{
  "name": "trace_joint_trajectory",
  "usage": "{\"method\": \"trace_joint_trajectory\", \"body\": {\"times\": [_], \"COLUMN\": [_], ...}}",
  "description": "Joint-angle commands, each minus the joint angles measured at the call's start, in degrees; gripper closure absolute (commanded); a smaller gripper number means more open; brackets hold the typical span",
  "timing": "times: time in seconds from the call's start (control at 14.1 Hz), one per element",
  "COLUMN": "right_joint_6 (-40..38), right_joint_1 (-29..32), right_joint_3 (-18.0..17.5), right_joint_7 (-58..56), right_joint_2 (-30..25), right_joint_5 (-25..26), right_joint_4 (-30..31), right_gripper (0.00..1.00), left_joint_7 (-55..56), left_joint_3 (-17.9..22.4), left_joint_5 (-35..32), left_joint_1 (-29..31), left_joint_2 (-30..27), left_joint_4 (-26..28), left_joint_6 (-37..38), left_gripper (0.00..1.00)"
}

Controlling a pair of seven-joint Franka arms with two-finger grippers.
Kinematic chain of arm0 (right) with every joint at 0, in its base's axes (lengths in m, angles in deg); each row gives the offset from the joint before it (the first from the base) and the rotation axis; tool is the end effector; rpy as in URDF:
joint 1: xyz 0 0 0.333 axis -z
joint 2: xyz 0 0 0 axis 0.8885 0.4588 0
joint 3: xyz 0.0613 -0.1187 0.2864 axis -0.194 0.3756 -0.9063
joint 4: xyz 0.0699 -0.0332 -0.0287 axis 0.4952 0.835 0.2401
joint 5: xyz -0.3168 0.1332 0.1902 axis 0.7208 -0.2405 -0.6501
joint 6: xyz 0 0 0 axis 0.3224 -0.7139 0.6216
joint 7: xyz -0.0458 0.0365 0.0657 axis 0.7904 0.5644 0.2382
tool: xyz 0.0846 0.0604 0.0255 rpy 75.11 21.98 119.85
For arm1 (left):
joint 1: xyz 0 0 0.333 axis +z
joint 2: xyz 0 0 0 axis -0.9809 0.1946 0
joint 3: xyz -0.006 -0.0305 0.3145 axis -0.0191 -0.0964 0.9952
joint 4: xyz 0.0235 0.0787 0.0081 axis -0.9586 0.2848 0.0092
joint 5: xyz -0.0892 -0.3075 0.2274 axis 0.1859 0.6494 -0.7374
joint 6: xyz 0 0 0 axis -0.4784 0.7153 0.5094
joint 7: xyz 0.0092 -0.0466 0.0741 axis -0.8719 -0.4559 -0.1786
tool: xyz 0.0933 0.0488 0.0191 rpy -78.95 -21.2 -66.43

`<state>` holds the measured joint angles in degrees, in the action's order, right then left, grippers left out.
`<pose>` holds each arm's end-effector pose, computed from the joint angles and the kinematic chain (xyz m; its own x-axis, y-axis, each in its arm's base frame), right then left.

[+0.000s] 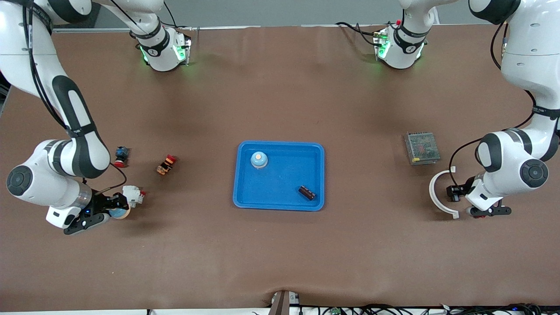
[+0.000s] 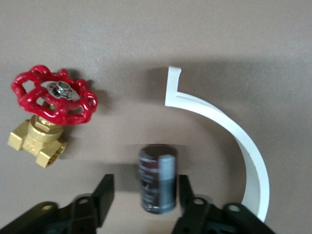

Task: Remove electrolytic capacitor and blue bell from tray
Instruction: 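Lower the capacitor beside the white arc while the right gripper lowers the bell, then return the left gripper to the tray while the right gripper withdraws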

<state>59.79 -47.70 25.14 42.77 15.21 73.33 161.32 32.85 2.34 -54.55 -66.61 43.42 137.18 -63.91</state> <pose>0.6916 -0.0819 0.2218 0.9237 0.3758 0.0741 0.3811 -0.9211 -0.0794 0.6496 0.1089 0.1904 0.9982 0.0133 -0.0592 0.0111 -0.9992 -0.0380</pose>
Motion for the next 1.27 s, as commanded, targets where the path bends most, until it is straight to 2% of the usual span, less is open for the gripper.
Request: {"method": "trace_joint_trajectory", "body": {"times": [0.0,0.21,0.49,0.71,0.85,0.99,1.06,1.13,1.2], "right_joint_6": [-0.44,-0.52,-0.26,0.09,0.18,0.35,0.35,0.44,1.05], "right_joint_1": [2.40,3.64,4.69,5.04,4.96,4.87,4.87,4.78,5.04], "right_joint_3": [-1.08,-0.99,-0.99,-0.99,-0.90,-0.90,-0.90,-0.90,-0.90], "right_joint_7": [-4.77,-8.38,-11.11,-11.64,-11.64,-11.29,-11.20,-11.03,-11.20], "right_joint_2": [3.11,5.91,9.17,9.70,9.88,10.06,10.06,10.06,10.06], "right_joint_5": [-0.55,-0.46,-0.37,-0.46,-0.28,-0.20,-0.19,-0.19,-0.28], "right_joint_4": [-4.11,-7.45,-10.54,-10.54,-10.54,-10.63,-10.71,-10.71,-10.71], "right_gripper": [1.00,1.00,1.00,1.00,1.00,1.00,0.89,0.28,0.00], "left_joint_7": [1.93,11.40,28.27,41.10,48.66,58.58,63.24,66.77,70.46], "left_joint_3": [-0.77,-2.00,-2.79,-2.97,-3.32,-3.23,-3.23,-3.32,-3.41], "left_joint_5": [-1.09,-1.00,-0.30,-0.12,2.50,4.53,4.62,4.71,4.80], "left_joint_1": [0.23,-2.66,-9.77,-15.14,-18.39,-21.73,-23.48,-24.55,-25.51], "left_joint_2": [-2.78,-6.48,-6.75,-5.96,-4.39,-1.05,-0.17,0.02,0.02], "left_joint_4": [-0.28,-2.21,-11.16,-14.43,-15.57,-19.95,-20.75,-20.85,-21.02], "left_joint_6": [2.66,9.33,20.93,21.92,21.83,21.57,21.40,20.78,19.65], "left_gripper": [0.00,0.00,0.00,0.00,0.00,0.00,0.00,0.00,0.00]}}
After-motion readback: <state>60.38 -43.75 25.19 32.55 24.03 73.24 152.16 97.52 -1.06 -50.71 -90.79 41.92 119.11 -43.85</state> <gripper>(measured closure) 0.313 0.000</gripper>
